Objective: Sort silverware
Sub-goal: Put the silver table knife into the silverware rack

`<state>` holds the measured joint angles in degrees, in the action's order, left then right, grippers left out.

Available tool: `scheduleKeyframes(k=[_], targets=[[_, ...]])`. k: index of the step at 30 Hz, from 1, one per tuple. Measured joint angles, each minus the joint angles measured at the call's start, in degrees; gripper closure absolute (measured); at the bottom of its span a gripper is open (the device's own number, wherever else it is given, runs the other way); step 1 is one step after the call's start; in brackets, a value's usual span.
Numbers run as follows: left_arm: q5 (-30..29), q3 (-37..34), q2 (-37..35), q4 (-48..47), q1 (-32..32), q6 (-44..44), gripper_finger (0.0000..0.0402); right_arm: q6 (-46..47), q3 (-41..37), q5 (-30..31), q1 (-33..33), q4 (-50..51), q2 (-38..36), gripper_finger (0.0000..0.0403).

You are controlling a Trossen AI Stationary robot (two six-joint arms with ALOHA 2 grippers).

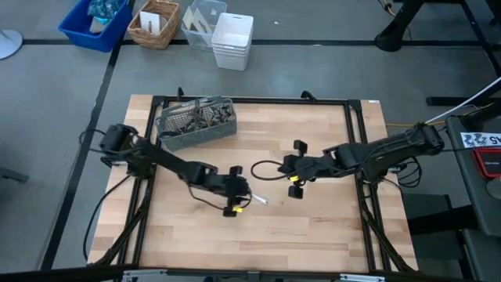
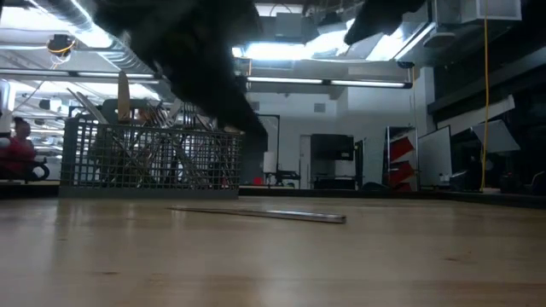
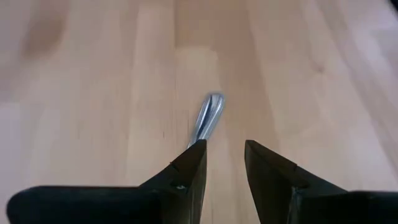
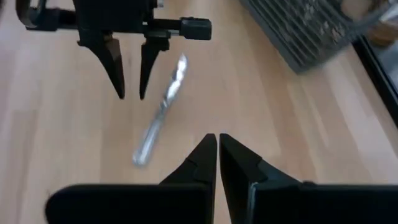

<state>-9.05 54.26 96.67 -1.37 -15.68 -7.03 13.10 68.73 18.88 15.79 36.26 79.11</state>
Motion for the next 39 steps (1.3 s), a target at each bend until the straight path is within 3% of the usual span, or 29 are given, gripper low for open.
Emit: scheduleKeyframes(k=[6,14,39], targets=[[6.44,6.92,7.02,-7.57,3.57,1.49,0.0299,0.99,-0.02,-0.46,-0.02,6.64,-2.14,0.0379],[6.73,12.84,12.18,-17.28,6.01,4.9,0.0299,2.02,0.0,-0.45,-0.02,9.42,-3.49,0.0379],[6.28,13.55,12.58,-22.2,7.91,8.53,0.0299,2.05,0.0,-2.01,-0.02,11.16,-6.74,0.0379]])
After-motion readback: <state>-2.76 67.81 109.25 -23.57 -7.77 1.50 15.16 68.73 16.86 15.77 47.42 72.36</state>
